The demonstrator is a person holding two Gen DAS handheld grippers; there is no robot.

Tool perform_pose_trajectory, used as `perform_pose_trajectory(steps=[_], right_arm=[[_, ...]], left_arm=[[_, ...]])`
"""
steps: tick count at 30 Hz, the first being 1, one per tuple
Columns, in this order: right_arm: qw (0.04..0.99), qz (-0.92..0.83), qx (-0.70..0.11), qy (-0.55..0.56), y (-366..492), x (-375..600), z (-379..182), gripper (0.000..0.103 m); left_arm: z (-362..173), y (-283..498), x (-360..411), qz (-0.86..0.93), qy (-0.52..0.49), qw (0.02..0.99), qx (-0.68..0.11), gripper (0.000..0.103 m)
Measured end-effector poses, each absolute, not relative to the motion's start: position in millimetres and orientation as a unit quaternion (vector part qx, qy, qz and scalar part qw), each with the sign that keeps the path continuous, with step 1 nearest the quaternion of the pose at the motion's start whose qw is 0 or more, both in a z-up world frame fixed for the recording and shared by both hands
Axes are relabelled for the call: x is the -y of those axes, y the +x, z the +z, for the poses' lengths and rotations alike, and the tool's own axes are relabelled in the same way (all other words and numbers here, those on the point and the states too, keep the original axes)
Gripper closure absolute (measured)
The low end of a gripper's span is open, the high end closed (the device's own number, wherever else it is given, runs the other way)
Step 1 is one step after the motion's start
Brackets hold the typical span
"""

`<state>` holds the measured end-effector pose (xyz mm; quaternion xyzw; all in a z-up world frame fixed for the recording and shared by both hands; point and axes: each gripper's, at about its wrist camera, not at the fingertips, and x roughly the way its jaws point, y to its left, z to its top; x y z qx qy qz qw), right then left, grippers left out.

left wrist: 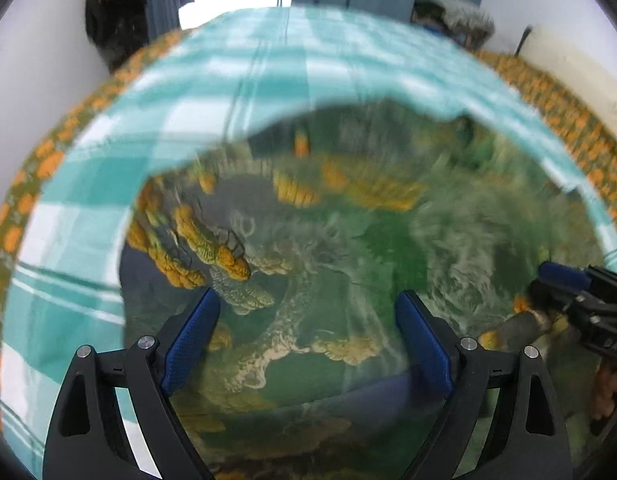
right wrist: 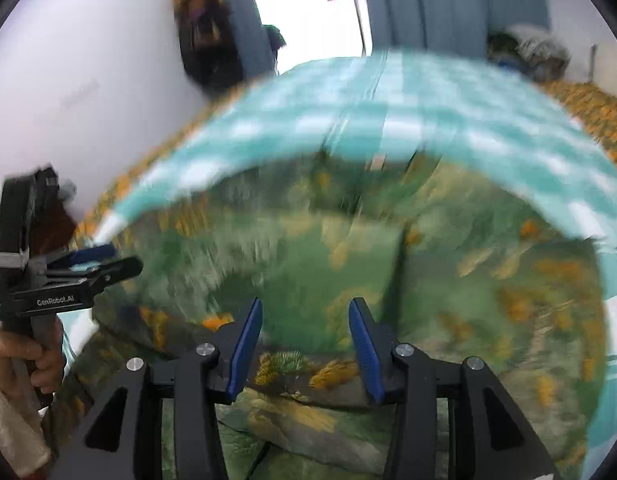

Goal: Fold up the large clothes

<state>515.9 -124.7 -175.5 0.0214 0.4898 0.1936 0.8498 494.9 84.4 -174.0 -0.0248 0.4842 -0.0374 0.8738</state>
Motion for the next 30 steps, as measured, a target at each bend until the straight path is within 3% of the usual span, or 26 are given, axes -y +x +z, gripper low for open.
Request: perform_pose_trajectory(steps=[6, 10, 17, 20, 25, 30], right_arm=[[0.854, 0.199, -0.479, 0.036, 516.0, 125.8, -205.0, 0.057], [0.856, 0.202, -0.473, 0.041, 513.1, 127.4, -205.5, 0.057], [0.860, 0.207, -0.463, 0.052, 508.6, 130.8, -206.8, 0.057], [0.860, 0.208, -0.463, 0.053, 508.8, 131.9, -207.7, 0.057], [0.861, 0.211, -0.458, 0.059, 506.6, 134.0, -207.1, 0.057], [0.864, 0.214, -0.452, 0.058, 505.4, 134.4, -208.9, 0.057]], left_arm=[[-197.2, 493.4, -79.9, -0.034, -0.015, 0.880, -0.473, 0.008], [-171.4, 492.9, -73.9, -0.020, -0.004, 0.875, -0.483, 0.008], [-119.9, 519.8, -73.4, -0.048, -0.085, 0.893, -0.439, 0.006], [-137.3, 546.3, -75.9, -0.022, -0.090, 0.896, -0.434, 0.006], [-201.7, 580.5, -96.4, 0.000, -0.129, 0.862, -0.491, 0.003], [-211.3, 580.3, -93.5, -0.002, -0.110, 0.873, -0.475, 0.001]])
